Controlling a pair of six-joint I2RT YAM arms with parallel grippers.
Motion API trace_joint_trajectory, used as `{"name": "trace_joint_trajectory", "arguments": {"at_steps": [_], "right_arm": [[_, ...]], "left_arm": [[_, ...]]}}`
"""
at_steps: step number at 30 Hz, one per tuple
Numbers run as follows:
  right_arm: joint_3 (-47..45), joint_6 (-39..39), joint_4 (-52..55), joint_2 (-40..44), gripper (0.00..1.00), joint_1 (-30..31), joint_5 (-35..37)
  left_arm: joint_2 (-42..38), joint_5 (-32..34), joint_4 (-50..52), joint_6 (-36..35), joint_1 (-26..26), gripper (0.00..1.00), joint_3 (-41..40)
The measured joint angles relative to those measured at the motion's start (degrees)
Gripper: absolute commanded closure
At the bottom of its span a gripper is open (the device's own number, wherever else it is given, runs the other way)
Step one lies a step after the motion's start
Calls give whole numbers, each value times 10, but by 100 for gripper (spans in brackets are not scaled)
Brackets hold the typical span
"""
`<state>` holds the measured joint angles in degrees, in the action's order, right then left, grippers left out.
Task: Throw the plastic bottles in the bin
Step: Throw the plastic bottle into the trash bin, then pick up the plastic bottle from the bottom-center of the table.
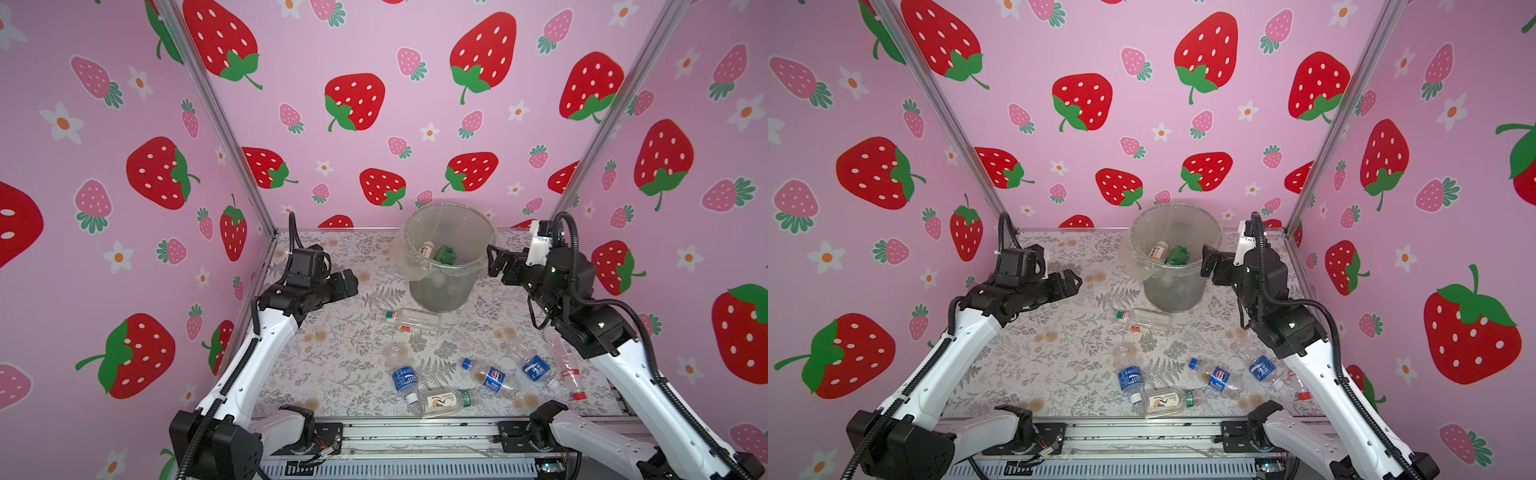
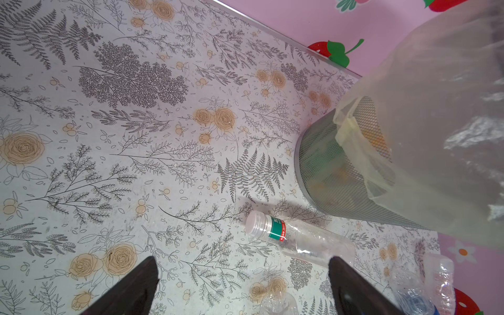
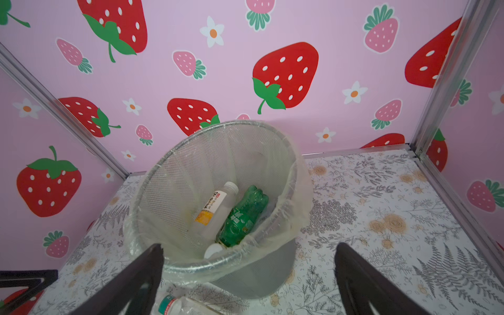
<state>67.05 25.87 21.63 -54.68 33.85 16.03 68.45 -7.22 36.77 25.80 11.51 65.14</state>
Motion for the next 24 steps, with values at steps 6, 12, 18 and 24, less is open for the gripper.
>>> {"name": "trace_joint_trajectory", "arguments": {"at_steps": [6, 12, 18, 24], "right_arm": [[-48, 10, 29, 40, 1, 0, -1], [-109, 25, 39, 64, 1, 0, -8], [-191, 47, 39, 97, 1, 0, -26], [-283, 77, 37, 157, 1, 0, -39]], "left_arm": [[-1, -12, -8, 12, 0, 1, -21], [-21, 11, 10, 52, 24, 1, -47], [-70, 50, 13, 77, 85, 1, -63], [-122, 92, 19, 129, 114, 1, -110]]}}
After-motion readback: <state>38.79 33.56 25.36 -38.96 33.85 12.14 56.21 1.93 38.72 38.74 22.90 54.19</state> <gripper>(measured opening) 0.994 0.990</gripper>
